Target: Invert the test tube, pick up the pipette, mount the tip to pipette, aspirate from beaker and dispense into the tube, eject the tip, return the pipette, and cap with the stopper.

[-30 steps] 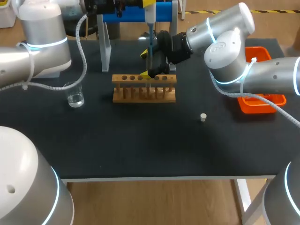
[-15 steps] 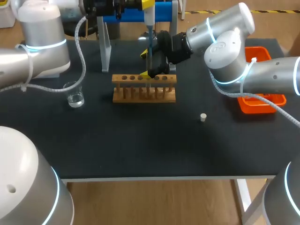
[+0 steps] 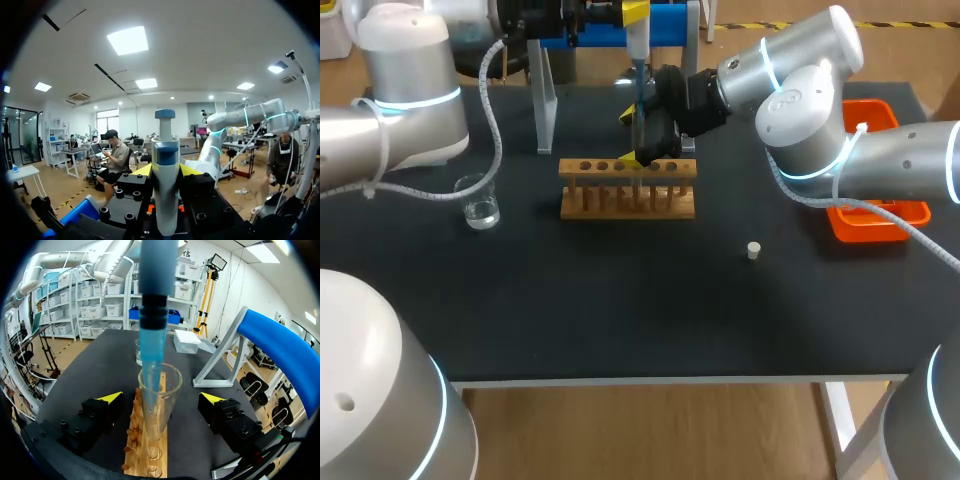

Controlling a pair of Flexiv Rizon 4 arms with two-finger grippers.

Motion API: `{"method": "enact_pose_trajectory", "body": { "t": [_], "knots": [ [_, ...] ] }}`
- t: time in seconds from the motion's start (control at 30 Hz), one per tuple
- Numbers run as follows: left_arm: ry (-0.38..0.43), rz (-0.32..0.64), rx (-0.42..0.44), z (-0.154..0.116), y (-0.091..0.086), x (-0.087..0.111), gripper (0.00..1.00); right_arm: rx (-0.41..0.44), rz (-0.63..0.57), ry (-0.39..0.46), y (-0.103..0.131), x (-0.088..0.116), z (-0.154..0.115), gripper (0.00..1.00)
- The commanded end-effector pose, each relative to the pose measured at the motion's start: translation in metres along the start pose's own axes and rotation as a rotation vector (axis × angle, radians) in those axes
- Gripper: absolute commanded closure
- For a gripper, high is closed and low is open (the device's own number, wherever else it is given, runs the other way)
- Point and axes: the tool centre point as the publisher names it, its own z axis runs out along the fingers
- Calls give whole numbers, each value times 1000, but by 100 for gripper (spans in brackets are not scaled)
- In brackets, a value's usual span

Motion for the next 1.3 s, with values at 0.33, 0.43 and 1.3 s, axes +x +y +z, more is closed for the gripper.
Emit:
{"method": "enact_pose_trajectory", "body": {
  "t": [0.33, 0.43, 1.3],
  "knots": [
    [-3, 31, -19, -1, 3, 2, 100, 3, 0, 4, 1, -1, -1, 0],
    [0, 37, -20, -1, 3, 1, 100, 3, 0, 4, 1, -1, -1, 0],
    [38, 62, -32, 4, 14, 4, 100, 3, 0, 4, 1, -1, -1, 0]
  ]
}}
